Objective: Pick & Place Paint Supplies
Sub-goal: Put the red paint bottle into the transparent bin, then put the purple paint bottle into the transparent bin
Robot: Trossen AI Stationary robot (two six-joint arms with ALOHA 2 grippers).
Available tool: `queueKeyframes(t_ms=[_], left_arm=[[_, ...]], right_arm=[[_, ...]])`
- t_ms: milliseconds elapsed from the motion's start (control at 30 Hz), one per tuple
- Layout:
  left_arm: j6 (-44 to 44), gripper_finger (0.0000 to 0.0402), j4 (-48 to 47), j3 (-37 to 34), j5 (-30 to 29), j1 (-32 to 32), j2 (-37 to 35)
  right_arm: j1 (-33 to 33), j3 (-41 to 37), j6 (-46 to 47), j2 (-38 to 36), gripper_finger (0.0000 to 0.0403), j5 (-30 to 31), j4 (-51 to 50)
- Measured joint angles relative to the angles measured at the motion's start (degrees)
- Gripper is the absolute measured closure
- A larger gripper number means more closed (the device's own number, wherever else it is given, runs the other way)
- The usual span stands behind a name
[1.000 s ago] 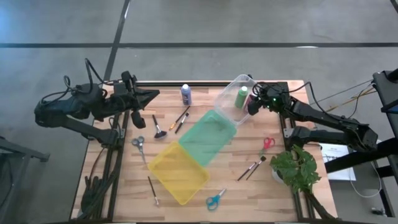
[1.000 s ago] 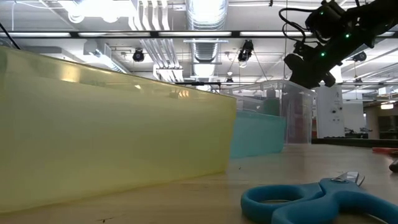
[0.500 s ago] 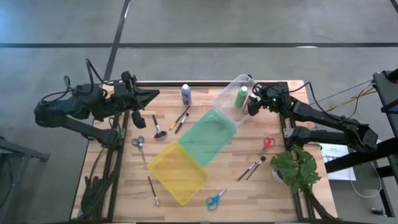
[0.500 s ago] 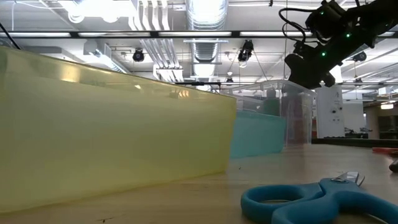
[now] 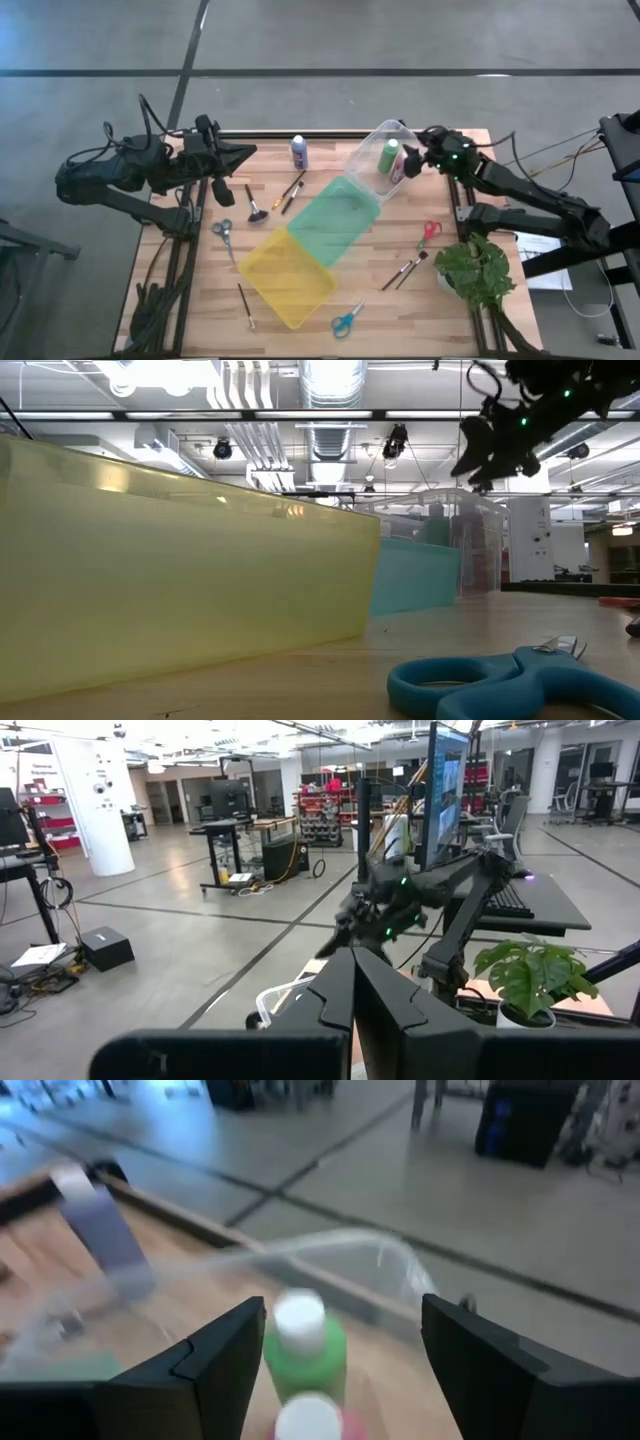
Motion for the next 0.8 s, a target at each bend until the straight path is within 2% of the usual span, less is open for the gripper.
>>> queueKeyframes(t_ms=[167, 267, 367, 500, 633, 800], left_arm=[[-0.7, 0.0391, -5.3, 0.0, -5.1, 0.0, 0.0], [-7.6, 0.0391, -13.5, 0.0, -9.0, 0.2, 0.0], [-15.9, 0.0379, -24.5, 0.0, -9.0, 1.7, 0.9], [-21.9, 0.0331, -35.6, -0.1, -5.3, 4.1, 5.7], [-16.7, 0.0260, -36.9, -1.3, -1.7, 7.0, 13.1], [-4.0, 0.0187, -31.1, -3.8, -2.9, 13.1, 20.0]], right_arm=[[0.0, 4.3, 0.2, -3.1, 0.0140, -0.5, -3.1], [0.1, 6.5, 2.8, -4.3, 0.0140, -4.6, -3.5], [0.6, 8.9, 5.4, -5.0, 0.0140, -8.8, -3.3], [2.5, 11.7, 6.8, -5.0, 0.0139, -11.2, -2.0], [4.2, 14.5, 6.6, -4.3, 0.0139, -11.7, -0.7], [5.5, 17.8, 6.5, -3.5, 0.0139, -11.7, -0.7]])
